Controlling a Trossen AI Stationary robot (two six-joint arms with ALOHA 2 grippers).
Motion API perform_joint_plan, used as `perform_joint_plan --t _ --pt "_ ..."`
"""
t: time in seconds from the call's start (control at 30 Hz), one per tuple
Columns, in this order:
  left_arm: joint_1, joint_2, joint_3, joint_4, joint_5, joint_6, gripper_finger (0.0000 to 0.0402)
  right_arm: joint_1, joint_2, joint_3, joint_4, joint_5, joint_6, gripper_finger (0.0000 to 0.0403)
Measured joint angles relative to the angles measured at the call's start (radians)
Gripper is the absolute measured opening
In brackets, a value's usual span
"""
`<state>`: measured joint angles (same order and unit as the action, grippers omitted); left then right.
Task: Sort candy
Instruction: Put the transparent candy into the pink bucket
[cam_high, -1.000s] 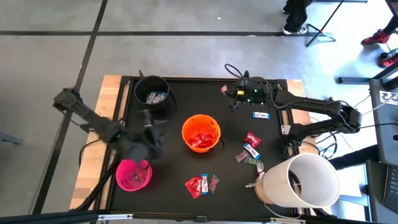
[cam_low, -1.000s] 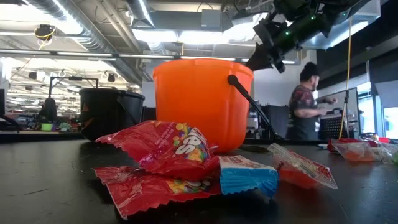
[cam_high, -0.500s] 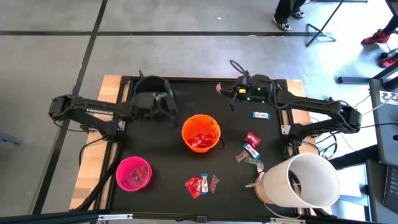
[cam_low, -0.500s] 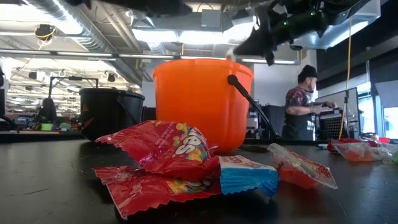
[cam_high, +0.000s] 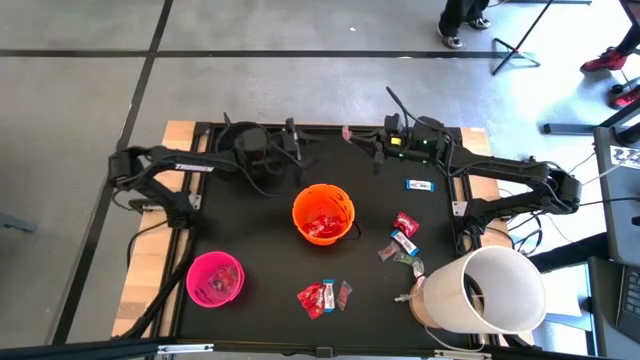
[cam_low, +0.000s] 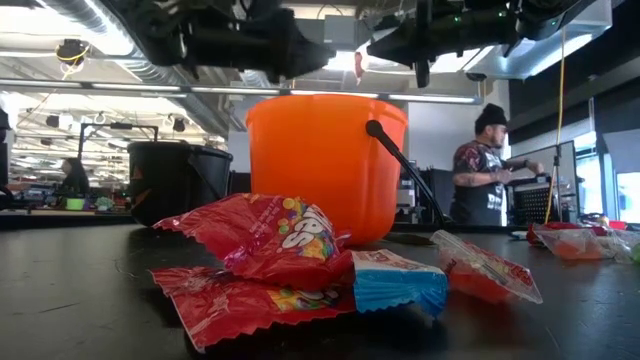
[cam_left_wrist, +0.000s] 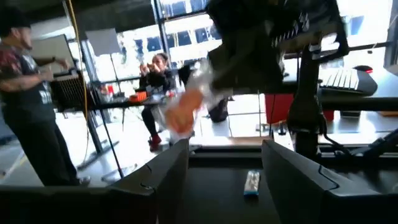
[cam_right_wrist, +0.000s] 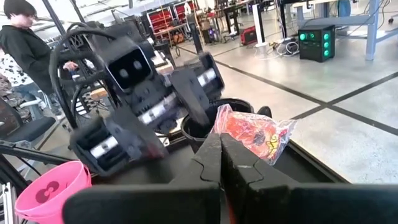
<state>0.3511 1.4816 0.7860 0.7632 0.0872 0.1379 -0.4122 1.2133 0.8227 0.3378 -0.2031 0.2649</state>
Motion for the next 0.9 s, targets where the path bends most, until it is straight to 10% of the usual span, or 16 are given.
perform_joint_plan --t 0.9 --pt "-0.033 0.072 0.0 0.076 -0.191 0.294 0.0195 0.0 0.163 0.0 0.21 -0.105 0.136 0.0"
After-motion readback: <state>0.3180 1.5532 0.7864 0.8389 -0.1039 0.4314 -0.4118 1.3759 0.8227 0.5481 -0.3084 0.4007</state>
